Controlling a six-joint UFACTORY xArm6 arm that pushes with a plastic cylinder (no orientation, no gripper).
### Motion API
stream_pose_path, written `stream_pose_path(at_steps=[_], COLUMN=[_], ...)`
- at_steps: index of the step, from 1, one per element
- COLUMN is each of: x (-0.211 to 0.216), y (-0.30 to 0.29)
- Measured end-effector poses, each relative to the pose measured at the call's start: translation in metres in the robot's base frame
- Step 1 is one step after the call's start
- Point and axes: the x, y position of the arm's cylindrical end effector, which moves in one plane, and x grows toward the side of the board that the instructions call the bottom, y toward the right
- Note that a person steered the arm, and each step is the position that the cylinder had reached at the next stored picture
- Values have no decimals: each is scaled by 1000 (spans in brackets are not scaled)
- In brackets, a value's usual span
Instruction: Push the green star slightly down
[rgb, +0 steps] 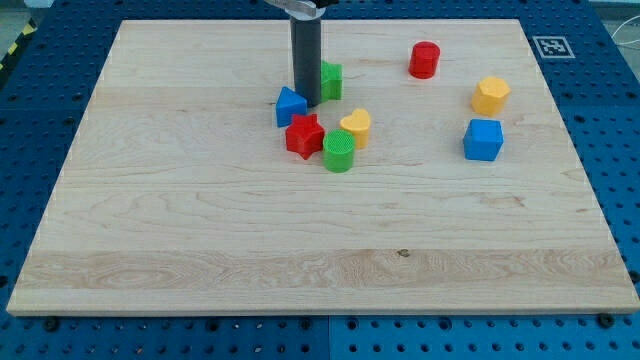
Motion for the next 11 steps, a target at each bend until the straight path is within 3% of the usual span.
stream_pose_path(at_steps=[3, 6, 9, 11], x=[-85, -90, -3, -74], y=[-88, 29, 43, 15])
